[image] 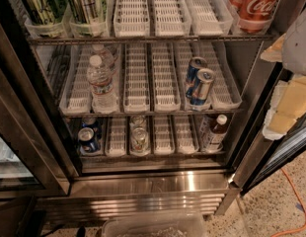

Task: Pick redbull can from middle shelf of fridge

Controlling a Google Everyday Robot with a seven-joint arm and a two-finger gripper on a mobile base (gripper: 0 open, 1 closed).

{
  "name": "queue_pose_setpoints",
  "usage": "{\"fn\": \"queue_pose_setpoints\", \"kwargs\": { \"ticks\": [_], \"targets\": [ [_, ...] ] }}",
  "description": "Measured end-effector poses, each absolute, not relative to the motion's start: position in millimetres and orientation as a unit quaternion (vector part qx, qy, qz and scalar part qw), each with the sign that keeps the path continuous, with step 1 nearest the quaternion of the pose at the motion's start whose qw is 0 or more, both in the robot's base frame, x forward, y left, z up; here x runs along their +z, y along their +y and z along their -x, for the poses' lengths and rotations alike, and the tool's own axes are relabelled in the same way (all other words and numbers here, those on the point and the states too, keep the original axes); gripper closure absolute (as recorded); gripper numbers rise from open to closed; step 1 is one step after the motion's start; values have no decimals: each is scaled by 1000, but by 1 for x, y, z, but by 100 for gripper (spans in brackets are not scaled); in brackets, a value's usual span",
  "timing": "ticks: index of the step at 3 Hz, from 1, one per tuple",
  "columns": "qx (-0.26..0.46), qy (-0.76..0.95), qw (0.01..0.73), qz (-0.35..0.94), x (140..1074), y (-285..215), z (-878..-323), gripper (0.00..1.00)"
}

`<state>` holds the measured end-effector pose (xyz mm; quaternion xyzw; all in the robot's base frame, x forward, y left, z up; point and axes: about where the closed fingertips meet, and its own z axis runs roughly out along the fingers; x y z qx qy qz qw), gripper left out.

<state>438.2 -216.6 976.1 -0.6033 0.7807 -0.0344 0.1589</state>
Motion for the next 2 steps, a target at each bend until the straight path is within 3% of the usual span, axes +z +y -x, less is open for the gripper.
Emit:
{"fn": "queue_pose_setpoints", "kwargs": {
  "ticks": [2],
  "targets": [
    [-45,780,169,601,972,-215,-436,0]
  ]
}}
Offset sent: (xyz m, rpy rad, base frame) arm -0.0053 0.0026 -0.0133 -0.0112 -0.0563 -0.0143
